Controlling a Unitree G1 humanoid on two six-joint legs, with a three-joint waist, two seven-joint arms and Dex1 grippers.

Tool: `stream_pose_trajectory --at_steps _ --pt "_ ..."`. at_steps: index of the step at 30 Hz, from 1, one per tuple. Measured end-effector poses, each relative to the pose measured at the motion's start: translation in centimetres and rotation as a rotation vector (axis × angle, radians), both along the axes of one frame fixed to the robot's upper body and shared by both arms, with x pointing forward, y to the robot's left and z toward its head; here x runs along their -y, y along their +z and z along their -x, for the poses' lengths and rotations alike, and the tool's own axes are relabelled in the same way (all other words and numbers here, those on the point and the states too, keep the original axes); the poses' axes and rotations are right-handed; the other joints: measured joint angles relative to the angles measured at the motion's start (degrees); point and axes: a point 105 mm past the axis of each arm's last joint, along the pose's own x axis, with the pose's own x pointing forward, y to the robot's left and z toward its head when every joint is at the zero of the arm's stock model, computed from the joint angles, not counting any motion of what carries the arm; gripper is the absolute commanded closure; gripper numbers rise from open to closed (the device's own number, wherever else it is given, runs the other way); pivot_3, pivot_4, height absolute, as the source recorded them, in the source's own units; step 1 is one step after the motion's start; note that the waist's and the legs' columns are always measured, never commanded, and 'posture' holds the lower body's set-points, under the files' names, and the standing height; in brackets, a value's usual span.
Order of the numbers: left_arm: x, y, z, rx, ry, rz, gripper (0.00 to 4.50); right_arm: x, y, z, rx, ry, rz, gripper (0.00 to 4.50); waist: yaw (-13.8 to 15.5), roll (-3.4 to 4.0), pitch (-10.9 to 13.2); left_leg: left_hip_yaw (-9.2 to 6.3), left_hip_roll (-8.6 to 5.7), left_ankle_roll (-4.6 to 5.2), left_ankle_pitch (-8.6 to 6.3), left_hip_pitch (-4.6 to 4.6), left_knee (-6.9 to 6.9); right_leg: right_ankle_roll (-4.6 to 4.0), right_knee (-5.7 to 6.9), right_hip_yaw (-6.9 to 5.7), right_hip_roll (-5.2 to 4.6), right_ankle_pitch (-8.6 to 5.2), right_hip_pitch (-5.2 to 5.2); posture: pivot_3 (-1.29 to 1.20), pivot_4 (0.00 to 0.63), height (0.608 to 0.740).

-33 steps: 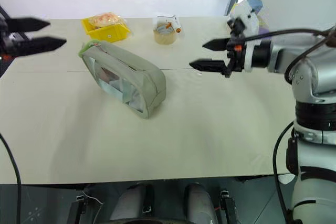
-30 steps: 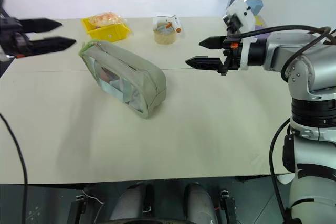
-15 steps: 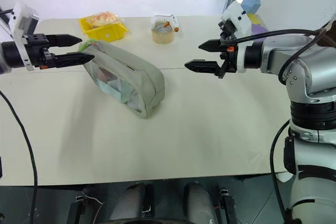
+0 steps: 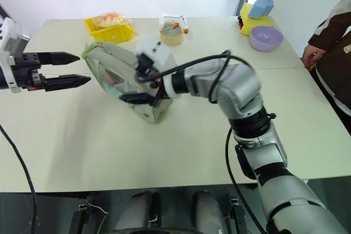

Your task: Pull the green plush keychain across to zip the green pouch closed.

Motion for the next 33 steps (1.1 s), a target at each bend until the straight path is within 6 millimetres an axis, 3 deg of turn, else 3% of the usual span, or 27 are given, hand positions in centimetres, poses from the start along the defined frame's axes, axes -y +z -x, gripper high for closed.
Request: stream_pose_trajectory --at_steps 2,6,11,13,18,24,28,30,33 --pt "0.1 -0.4 0.1 -0.008 0.01 -0.007 0.02 -0.2 -1.0 -0.5 0.046 -0.011 0.052 0.03 0.0 -0.01 0.0 -0.02 -0.02 0.0 0.0 0.01 0.03 0.0 0.01 0.0 0.03 0.0 0.01 0.0 0.15 0.739" --pt "0.1 -0.7 0.1 -0.013 0.026 0.0 0.0 0.5 -2.8 -1.2 0.102 -0.01 0.122 1.82 0.0 -0.01 0.0 0.0 -0.04 0.01 -0.01 0.0 0.03 0.0 0.0 0.0 0.03 0.0 0.01 0.0 0.15 0.739" --pt "0.1 -0.5 -0.2 0.002 0.036 0.013 0.0 2.0 -2.1 -1.8 0.192 0.006 0.151 4.4 0.0 -0.01 0.0 -0.01 -0.06 0.02 -0.02 0.01 0.04 0.0 0.0 -0.01 0.06 0.0 0.01 0.0 0.15 0.739" --pt "0.4 -0.3 -0.4 0.012 0.026 0.016 0.0 3.3 -1.6 -2.2 0.278 0.02 0.185 4.4 0.2 -0.02 0.0 -0.02 -0.09 0.03 -0.02 -0.02 0.06 0.0 0.0 -0.01 0.05 0.0 0.01 0.0 0.15 0.739" --pt "-0.2 -0.2 -0.8 0.019 0.044 0.024 0.0 8.6 -0.7 -4.3 0.433 0.008 0.251 4.4 0.0 -0.08 0.0 0.01 -0.15 0.12 -0.08 -0.01 0.13 0.02 -0.04 -0.01 0.02 -0.01 0.06 0.0 0.15 0.739" --pt "0.4 -0.3 -1.1 0.023 0.025 0.02 0.0 10.5 -2.3 -5.6 0.436 0.037 0.243 4.4 -0.3 -0.05 0.0 0.04 -0.03 0.11 -0.07 0.02 0.13 0.02 -0.02 0.0 0.09 -0.01 0.04 0.0 0.15 0.739" --pt "0.4 -0.2 -1.1 0.027 0.022 0.02 0.0 11.0 -2.7 -5.7 0.437 0.048 0.255 2.9 -0.2 -0.05 0.0 0.05 0.0 0.1 -0.07 0.03 0.17 0.02 -0.01 0.0 0.09 -0.01 0.05 0.0 0.15 0.739" --pt "0.4 -0.1 -1.1 0.027 0.021 0.019 0.0 11.6 -2.7 -5.9 0.423 0.031 0.273 1.95 0.1 -0.04 0.0 0.05 -0.01 0.1 -0.07 0.02 0.17 0.02 -0.01 0.0 0.06 -0.01 0.05 0.0 0.15 0.739" --pt "0.2 -0.1 -1.1 0.024 0.024 0.016 0.0 12.7 -1.1 -5.6 0.404 -0.003 0.284 1.95 0.2 -0.03 0.1 0.05 0.02 0.1 -0.07 -0.01 0.18 0.02 -0.01 0.0 0.03 -0.01 0.05 0.0 0.15 0.739"
